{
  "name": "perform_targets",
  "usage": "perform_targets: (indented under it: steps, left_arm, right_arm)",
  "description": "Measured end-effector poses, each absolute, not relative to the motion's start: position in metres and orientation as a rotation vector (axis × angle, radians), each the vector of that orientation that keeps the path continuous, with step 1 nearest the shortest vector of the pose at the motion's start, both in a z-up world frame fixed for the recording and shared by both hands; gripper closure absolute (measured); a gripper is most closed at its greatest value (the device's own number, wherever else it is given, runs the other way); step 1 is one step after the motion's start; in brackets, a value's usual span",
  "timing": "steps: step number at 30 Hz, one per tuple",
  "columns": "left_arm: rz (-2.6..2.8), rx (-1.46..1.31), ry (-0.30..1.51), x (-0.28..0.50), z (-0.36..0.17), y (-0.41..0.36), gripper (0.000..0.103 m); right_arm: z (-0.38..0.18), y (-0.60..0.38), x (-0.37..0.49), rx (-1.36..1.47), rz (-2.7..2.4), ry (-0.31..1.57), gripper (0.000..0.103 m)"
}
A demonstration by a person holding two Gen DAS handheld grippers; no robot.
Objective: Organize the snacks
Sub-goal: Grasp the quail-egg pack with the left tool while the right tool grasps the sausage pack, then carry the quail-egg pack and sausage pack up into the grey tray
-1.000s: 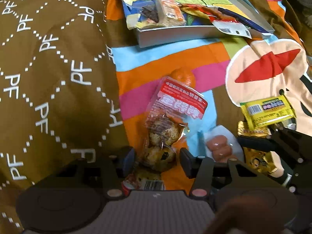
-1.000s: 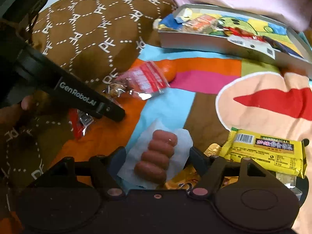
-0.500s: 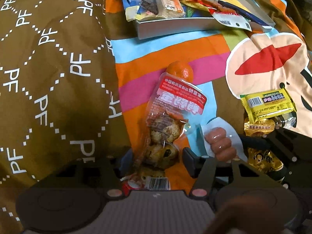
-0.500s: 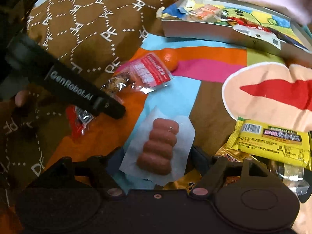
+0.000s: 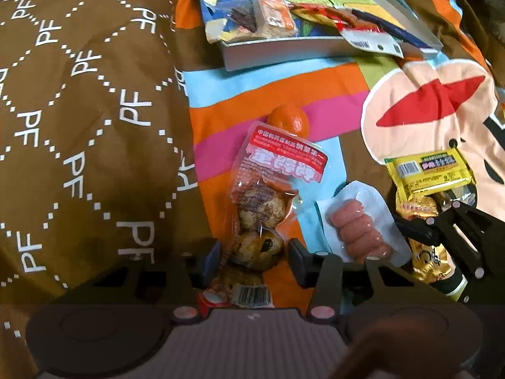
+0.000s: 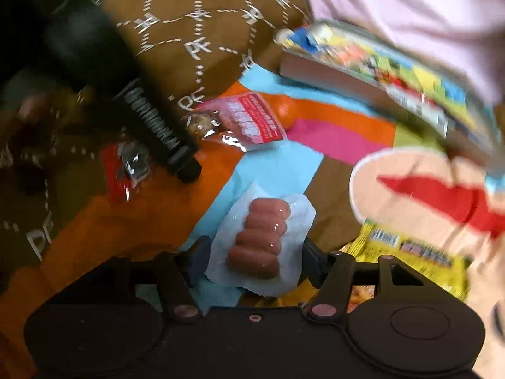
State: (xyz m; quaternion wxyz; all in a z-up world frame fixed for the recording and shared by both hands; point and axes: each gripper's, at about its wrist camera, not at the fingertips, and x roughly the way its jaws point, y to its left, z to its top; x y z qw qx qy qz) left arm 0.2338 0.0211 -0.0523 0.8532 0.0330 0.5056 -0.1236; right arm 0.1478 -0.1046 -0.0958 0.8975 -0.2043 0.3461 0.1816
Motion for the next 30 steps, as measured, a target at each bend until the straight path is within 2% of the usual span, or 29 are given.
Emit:
perform_targets:
  steps: [5, 12, 30]
  left_arm:
    - [-0.277, 0.043, 1.039, 0.227, -0.045, 0.023, 0.054]
    - [-0.321, -0.003, 1.04, 0.222, -0.044, 0.02, 0.054]
    - [-0.323, -0.057, 0.971, 0.217, -0.037, 0.023, 0.054]
  right_arm:
    - [-0.102, -0.093, 0.135, -0.635, 0.338, 0.629, 0.045]
    - [-0.105, -0.098, 0.145, -0.665, 0.287, 0.647, 0.045]
    - [-0.119, -0.09, 0.126, -0.973, 0.195, 0.453, 0.048]
